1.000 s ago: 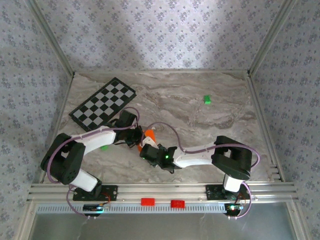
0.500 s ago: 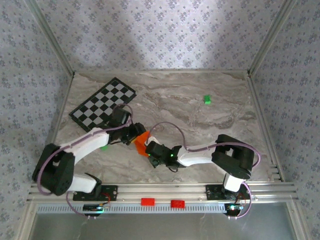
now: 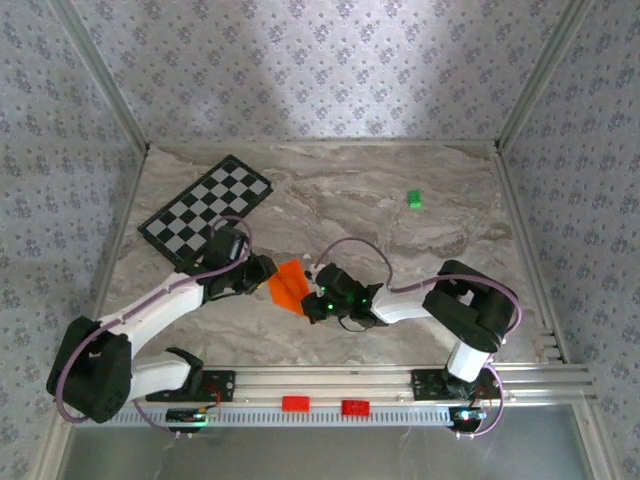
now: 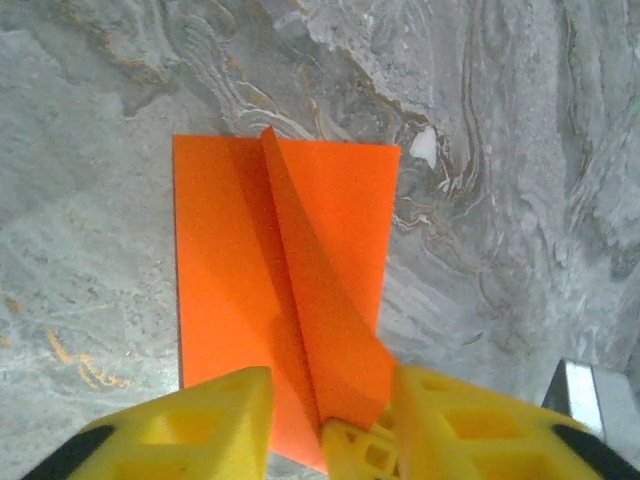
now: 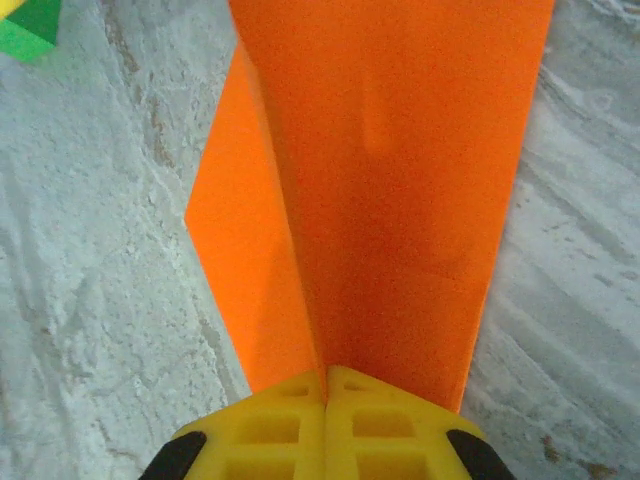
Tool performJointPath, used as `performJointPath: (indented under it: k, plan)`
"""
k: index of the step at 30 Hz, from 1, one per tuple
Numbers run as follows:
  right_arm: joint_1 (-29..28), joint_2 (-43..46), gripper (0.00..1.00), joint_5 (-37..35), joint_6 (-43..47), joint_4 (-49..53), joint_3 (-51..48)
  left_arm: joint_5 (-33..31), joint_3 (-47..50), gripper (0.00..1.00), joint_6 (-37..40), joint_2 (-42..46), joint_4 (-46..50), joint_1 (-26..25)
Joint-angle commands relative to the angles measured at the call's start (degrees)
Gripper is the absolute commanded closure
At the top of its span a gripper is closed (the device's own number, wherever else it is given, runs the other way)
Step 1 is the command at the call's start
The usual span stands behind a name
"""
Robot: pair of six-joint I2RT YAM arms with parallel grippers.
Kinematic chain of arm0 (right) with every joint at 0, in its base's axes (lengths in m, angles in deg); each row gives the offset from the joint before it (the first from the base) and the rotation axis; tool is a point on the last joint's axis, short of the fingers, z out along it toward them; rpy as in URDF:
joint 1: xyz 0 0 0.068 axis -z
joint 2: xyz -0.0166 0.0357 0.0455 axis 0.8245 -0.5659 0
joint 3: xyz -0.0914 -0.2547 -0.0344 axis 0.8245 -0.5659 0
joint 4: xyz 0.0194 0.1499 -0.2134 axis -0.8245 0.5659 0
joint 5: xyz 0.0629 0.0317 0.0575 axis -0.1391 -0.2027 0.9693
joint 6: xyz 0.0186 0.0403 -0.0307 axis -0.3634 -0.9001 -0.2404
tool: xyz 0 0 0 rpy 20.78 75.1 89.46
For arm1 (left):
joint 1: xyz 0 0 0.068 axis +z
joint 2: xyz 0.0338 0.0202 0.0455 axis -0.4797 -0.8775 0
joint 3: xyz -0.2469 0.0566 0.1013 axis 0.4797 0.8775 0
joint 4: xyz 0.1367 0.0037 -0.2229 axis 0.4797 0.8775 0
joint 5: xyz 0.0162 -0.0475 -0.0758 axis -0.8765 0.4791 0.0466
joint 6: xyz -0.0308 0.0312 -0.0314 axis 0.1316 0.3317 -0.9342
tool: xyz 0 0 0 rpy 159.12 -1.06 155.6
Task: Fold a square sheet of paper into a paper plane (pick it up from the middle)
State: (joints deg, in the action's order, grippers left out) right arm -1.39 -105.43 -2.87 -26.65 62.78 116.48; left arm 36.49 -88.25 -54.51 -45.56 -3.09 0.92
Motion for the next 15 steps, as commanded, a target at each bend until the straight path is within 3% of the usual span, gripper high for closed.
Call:
performJointPath:
  k: [1, 15]
  plan:
    - [2.5, -1.7, 0.99, 9.0, -8.4, -9.8, -2.9, 2.8, 1.3, 0.75, 0.7, 0.6, -4.9, 0.2]
    - [8.9, -7.7, 1.0, 20.5, -21.2, -24.8, -6.8, 8.5, -0.1, 0.84, 3.8, -9.1, -13.7, -4.1]
